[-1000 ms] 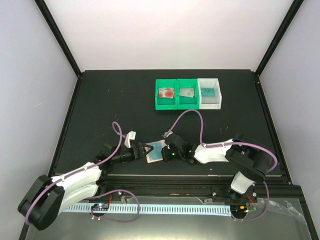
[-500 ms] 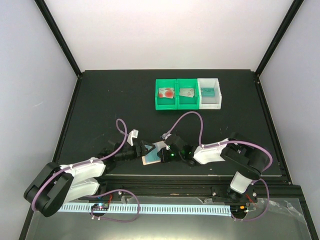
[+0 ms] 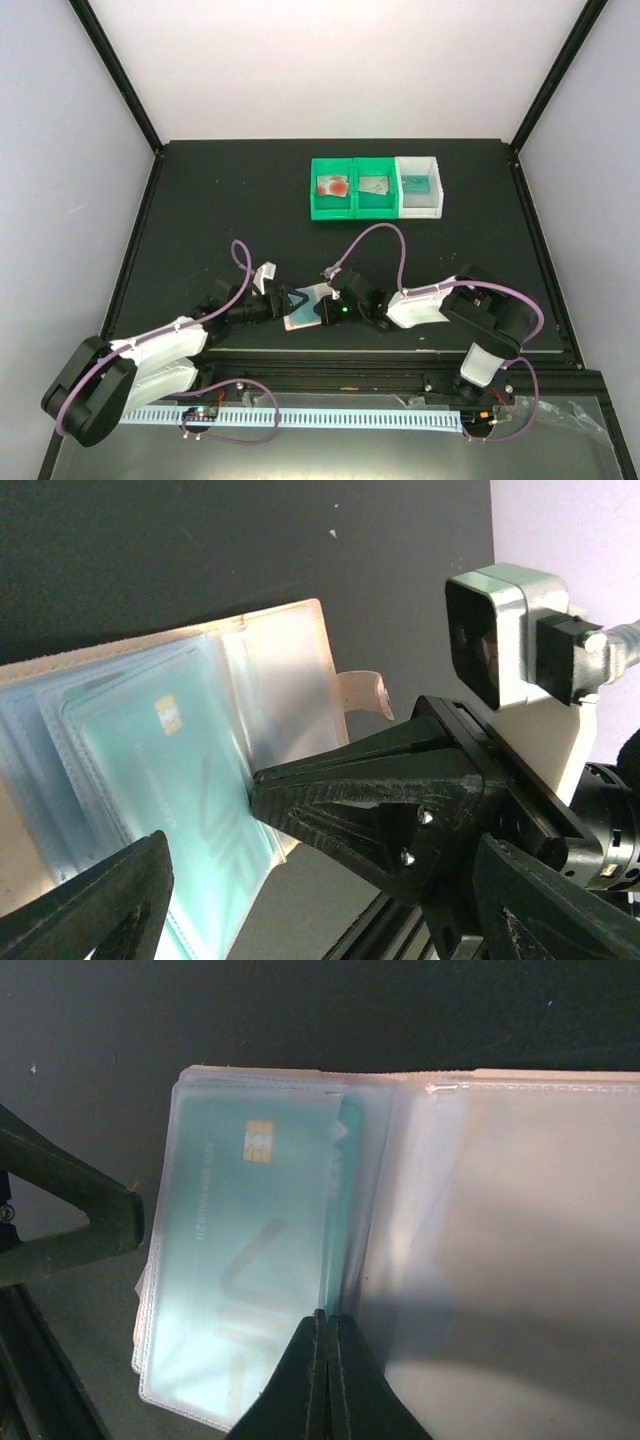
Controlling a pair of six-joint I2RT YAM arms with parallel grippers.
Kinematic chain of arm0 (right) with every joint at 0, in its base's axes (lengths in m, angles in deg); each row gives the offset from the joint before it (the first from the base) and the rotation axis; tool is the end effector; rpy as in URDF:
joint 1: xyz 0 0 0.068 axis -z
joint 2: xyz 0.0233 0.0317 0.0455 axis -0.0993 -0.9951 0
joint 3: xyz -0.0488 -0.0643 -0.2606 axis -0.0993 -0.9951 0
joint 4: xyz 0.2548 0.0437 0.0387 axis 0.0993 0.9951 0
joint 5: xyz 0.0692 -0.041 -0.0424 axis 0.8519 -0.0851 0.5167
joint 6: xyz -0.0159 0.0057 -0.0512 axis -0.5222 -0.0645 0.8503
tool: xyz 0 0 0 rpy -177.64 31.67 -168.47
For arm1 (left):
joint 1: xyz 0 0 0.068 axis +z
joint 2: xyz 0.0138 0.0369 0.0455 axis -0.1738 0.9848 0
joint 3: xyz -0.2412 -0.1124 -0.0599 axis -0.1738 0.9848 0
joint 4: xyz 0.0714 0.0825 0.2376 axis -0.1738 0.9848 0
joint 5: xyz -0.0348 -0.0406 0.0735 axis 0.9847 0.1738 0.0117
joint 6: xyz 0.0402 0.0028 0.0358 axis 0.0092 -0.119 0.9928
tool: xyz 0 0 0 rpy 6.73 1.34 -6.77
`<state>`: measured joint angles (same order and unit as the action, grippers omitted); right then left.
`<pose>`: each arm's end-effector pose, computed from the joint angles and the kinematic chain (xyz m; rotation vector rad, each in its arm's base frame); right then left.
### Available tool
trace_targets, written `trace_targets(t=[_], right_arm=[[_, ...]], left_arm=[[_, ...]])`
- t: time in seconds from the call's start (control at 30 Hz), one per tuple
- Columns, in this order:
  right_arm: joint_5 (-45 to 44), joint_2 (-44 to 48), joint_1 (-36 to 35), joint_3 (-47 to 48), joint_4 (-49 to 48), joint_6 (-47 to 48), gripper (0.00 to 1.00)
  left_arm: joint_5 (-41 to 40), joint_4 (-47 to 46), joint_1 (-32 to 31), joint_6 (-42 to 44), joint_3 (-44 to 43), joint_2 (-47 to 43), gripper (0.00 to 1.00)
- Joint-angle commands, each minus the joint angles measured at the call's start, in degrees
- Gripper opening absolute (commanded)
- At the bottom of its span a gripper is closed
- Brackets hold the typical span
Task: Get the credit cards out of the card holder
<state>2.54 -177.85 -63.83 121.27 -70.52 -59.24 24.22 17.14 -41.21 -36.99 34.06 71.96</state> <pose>0.1533 0.2571 0.1117 -0.3940 2.5722 0.9730 0.1415 -0.1071 0.1363 -0.1126 2.4081 -1.3720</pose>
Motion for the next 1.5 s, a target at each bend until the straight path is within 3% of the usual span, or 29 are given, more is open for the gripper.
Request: trace_targets(t=[0.0,0.33,0.67,1.13,1.47], right_arm=[[0.5,-3.0,-0.2,-1.1,5.7,0.1,0.01],[0.6,-3.8,-0.1,-0.7,5.8,-0.1,0.01],[0.0,-3.7,-0.1,-0.5,6.4,-0.2,0.01],[0.1,-3.4,-0.1,-0.5,6.3,-0.2,0.01],[0.1,-3.6,-0.1,-0.6,6.1,-0.3,0.01]], left_arm=[[-0.1,1.6,-0.1,0.6,-2.4,0.5,0.84],[0.6,0.2,-0.1,0.4,-2.3,3.5,0.84],[-0.9,5.8,-0.1,1.4,-1.8,-0.6,0.84],[0.6,0.6,-0.1,0.3,-1.3,3.8,0.84],[-0.7,4.4,-0.1,-0.6,0.6,-1.2,0.83]])
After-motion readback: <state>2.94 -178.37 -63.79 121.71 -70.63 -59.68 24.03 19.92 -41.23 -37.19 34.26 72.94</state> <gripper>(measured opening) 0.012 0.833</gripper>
